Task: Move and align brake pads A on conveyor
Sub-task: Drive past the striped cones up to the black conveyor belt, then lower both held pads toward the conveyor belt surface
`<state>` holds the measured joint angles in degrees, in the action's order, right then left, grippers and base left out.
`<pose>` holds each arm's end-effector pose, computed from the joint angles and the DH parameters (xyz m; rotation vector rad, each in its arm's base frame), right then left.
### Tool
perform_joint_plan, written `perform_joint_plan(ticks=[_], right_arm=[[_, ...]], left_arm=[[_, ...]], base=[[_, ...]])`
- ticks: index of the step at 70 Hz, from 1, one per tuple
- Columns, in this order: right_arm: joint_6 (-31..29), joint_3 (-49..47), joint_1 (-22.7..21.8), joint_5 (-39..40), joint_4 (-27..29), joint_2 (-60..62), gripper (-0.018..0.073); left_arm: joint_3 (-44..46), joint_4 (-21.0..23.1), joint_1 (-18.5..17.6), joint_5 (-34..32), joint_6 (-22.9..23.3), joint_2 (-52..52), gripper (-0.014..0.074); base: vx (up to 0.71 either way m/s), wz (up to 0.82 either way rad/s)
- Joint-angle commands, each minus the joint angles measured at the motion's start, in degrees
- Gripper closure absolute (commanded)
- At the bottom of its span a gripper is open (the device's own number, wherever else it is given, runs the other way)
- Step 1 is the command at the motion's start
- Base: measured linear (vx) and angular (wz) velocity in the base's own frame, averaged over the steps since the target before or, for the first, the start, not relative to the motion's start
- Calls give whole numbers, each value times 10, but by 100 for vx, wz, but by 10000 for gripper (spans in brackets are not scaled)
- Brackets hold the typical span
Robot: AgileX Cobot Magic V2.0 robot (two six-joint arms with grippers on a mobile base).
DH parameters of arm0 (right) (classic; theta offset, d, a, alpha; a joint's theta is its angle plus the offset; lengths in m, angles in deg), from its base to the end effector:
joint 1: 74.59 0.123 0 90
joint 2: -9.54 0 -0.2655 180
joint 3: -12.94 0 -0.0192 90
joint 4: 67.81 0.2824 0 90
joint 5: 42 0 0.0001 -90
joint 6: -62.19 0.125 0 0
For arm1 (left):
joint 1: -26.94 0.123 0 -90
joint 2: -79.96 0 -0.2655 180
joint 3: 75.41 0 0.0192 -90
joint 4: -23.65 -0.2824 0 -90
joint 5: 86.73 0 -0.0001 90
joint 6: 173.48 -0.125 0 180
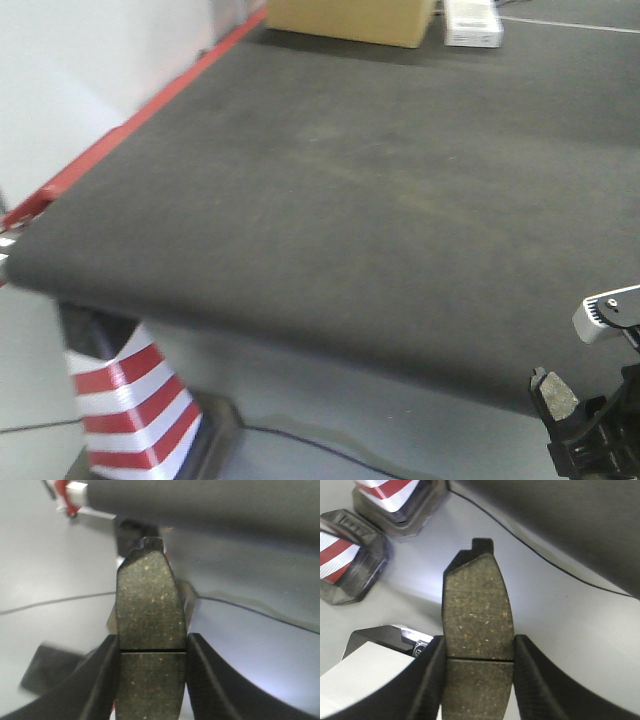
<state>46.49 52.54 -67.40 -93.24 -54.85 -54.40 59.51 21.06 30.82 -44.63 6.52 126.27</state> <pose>0.2117 0.0488 0.2033 -0.3965 2.6504 0.2344 0.1893 0.0166 0.2413 -0.0550 2.3298 0.0860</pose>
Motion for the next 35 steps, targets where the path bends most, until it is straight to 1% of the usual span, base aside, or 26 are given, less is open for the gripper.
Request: perform_joint_plan(ticks=[1,35], right_arm=[[-4,-16,0,12,10,8,559],[-4,-16,0,10,10,8,559]], left_arm=[[17,0,-1,-42,0,-3,476],[17,0,-1,-42,0,-3,476]], base=[[22,-44],[22,-37]])
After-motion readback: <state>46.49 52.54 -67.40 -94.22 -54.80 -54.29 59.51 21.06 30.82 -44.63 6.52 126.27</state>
